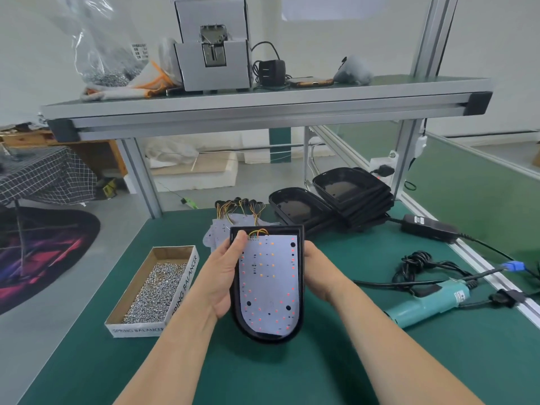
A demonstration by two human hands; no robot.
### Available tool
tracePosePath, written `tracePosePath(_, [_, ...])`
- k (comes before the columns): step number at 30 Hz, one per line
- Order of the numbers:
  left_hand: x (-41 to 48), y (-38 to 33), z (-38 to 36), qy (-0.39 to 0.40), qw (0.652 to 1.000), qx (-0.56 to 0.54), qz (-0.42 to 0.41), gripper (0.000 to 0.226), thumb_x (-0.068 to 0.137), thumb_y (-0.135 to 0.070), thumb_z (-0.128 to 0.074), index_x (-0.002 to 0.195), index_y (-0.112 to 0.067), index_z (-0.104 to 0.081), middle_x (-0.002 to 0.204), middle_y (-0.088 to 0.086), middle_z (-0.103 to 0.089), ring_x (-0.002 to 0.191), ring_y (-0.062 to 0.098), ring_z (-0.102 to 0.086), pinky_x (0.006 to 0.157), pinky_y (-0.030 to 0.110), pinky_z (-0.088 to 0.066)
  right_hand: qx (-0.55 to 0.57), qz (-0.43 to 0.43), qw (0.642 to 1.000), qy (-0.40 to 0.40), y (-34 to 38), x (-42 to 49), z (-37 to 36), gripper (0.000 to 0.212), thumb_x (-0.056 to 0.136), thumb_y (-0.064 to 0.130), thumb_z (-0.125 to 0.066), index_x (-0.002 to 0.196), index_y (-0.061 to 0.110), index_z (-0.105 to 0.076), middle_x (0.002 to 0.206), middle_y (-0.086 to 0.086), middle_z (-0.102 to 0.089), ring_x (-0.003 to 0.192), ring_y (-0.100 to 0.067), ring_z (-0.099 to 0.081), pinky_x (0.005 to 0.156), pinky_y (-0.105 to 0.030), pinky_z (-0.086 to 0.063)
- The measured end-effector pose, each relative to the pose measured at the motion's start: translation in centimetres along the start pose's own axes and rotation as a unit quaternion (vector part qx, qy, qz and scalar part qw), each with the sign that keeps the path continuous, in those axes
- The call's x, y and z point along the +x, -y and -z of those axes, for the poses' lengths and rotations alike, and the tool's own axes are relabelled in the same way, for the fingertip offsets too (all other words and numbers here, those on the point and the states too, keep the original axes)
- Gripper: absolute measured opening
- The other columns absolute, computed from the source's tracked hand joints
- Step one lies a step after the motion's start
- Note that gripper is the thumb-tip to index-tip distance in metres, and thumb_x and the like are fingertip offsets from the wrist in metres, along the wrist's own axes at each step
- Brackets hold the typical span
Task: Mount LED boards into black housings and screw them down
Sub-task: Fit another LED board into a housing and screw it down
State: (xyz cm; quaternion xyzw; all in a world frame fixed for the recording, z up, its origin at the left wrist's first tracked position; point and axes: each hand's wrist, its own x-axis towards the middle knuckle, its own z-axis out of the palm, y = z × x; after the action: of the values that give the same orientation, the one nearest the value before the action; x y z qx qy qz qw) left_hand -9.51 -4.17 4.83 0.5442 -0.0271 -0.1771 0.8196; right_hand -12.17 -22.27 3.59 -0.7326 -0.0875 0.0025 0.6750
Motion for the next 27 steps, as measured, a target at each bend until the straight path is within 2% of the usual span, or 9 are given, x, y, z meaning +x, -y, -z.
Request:
tracePosePath(5, [-0.1,0.8,0.5,-0.01,1.0,-0.028,-0.006,0.046,0.074,-0.028,-0.077,0.116,-0.009,-0.068,0.111,0.017,-0.074,0.094,0.031,-0.074,0.073,0.045,-0.061,-0.151,0.027,0.986,-0.057,0.0,0.7,-0.5,0.045,0.081,0.013,-0.057,0.073,0.058,-0.063,0.078,0.037,-0.063,0.068,0.014,-0.055,0.067,-0.006,-0.043])
tracePosePath(8, [-0.1,1.1,0.6,-0.016,1.0,0.001,-0.011,0.047,0.07,-0.018,-0.08,0.114,-0.007,-0.067,0.105,0.017,-0.075,0.085,0.03,-0.075,0.065,0.039,-0.06,-0.134,-0.003,0.989,-0.063,-0.4,1.2,-0.3,0.037,0.081,0.017,-0.056,0.068,0.051,-0.062,0.067,0.031,-0.059,0.059,0.006,-0.047,0.064,-0.01,-0.041])
tracePosePath(10, [-0.2,1.2,0.5,-0.023,0.999,0.027,-0.014,0.045,0.074,-0.016,-0.078,0.115,-0.004,-0.064,0.102,0.017,-0.076,0.081,0.028,-0.075,0.061,0.037,-0.06,-0.144,-0.012,0.988,-0.047,-0.5,0.9,0.0,0.036,0.087,0.009,-0.059,0.075,0.043,-0.062,0.073,0.025,-0.06,0.071,0.0,-0.05,0.069,-0.017,-0.044])
tracePosePath(13, [0.0,0.9,0.7,-0.057,0.997,0.042,-0.027,0.028,0.089,-0.01,-0.07,0.115,-0.005,-0.064,0.103,0.017,-0.076,0.084,0.03,-0.075,0.064,0.04,-0.061,-0.128,0.032,0.989,-0.064,0.1,0.6,0.6,0.028,0.096,-0.002,-0.055,0.089,0.021,-0.069,0.098,0.007,-0.064,0.082,-0.007,-0.058,0.073,-0.015,-0.049])
tracePosePath(15, [0.3,0.7,1.2,-0.09,0.994,0.042,-0.041,0.022,0.093,-0.009,-0.067,0.115,-0.007,-0.064,0.108,0.019,-0.074,0.091,0.034,-0.074,0.076,0.05,-0.062,-0.016,-0.004,0.994,-0.108,0.5,0.3,1.2,0.022,0.099,0.02,-0.054,0.101,0.013,-0.075,0.105,-0.004,-0.061,0.072,-0.016,-0.06,0.068,-0.026,-0.056])
tracePosePath(17, [0.4,0.6,1.3,-0.108,0.991,0.051,-0.053,0.023,0.094,-0.008,-0.066,0.117,-0.006,-0.063,0.113,0.021,-0.072,0.1,0.04,-0.071,0.088,0.059,-0.056,0.043,-0.056,0.993,-0.096,0.4,0.1,1.6,0.031,0.087,0.045,-0.059,0.102,0.023,-0.075,0.102,-0.002,-0.067,0.068,-0.015,-0.063,0.067,-0.03,-0.058])
tracePosePath(19, [0.3,0.8,0.8,-0.11,0.99,0.062,-0.065,0.025,0.094,-0.007,-0.067,0.118,-0.004,-0.062,0.113,0.023,-0.072,0.104,0.044,-0.068,0.091,0.063,-0.054,-0.064,-0.052,0.993,-0.082,0.4,0.2,1.0,0.029,0.084,0.049,-0.063,0.093,0.024,-0.073,0.085,0.005,-0.07,0.07,-0.009,-0.059,0.068,-0.029,-0.053])
tracePosePath(21, [0.3,1.1,0.1,-0.105,0.989,0.071,-0.072,0.024,0.093,-0.007,-0.068,0.115,-0.003,-0.062,0.111,0.025,-0.071,0.104,0.047,-0.067,0.09,0.064,-0.054,-0.142,-0.027,0.978,-0.149,0.1,0.5,0.1,0.024,0.092,0.039,-0.062,0.091,0.017,-0.068,0.075,0.008,-0.065,0.07,-0.009,-0.055,0.072,-0.034,-0.048])
tracePosePath(27, [0.5,0.8,-0.2,-0.089,0.991,0.071,-0.073,0.014,0.089,-0.007,-0.072,0.102,-0.011,-0.066,0.098,0.018,-0.075,0.084,0.032,-0.073,0.084,0.053,-0.059,-0.127,-0.018,0.968,-0.214,-0.1,0.9,-0.7,0.016,0.098,0.033,-0.058,0.095,0.017,-0.063,0.085,0.005,-0.063,0.076,-0.014,-0.054,0.072,-0.033,-0.047])
